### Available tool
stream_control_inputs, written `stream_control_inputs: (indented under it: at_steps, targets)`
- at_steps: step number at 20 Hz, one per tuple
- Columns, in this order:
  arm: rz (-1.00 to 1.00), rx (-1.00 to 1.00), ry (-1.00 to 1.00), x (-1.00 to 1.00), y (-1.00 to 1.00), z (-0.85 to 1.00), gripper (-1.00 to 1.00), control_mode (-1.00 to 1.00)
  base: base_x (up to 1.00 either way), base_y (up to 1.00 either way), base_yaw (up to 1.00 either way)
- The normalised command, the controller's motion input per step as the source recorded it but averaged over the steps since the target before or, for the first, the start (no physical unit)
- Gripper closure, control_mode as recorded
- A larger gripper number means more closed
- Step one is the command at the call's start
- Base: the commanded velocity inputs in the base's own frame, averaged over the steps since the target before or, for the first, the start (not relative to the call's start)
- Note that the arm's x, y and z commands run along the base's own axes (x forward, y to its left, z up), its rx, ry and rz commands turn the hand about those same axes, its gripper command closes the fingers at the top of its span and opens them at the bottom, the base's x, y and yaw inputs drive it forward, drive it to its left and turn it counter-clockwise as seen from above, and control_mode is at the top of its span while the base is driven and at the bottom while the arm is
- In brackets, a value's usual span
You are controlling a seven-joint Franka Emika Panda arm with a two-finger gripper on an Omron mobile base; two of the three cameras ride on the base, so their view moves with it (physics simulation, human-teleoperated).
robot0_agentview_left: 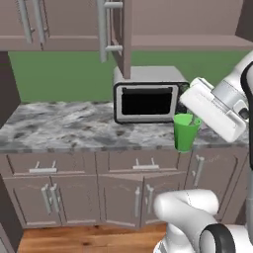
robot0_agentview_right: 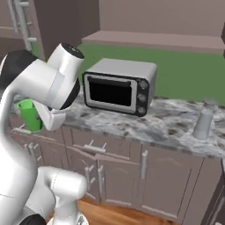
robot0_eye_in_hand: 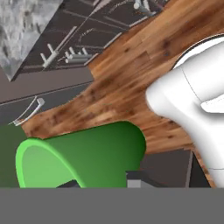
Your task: There is a tray on the dining counter. Grab the cup, mug, and pitcher and place them on the tray. The pitcher may be placed next to the tray if it cannot fit the tray.
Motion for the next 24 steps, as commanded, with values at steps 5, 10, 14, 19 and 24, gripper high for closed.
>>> stream_control_inputs:
  at_steps: [5,10,14,19,24]
  targets:
    - [0.00,0.00,0.00,0.00,0.00,0.00,1.00,1.00,-0.35,0.34,0.70]
    - [0.00,0.00,0.00,0.00,0.00,0.00,1.00,1.00,-0.02,0.01,0.90]
    - [0.00,0.00,0.00,0.00,0.00,0.00,1.00,1.00,0.00,-0.03,0.99]
    - [0.00,0.00,0.00,0.00,0.00,0.00,1.00,1.00,0.17,-0.19,0.94]
    - [0.00,0.00,0.00,0.00,0.00,0.00,1.00,1.00,0.53,-0.33,0.82]
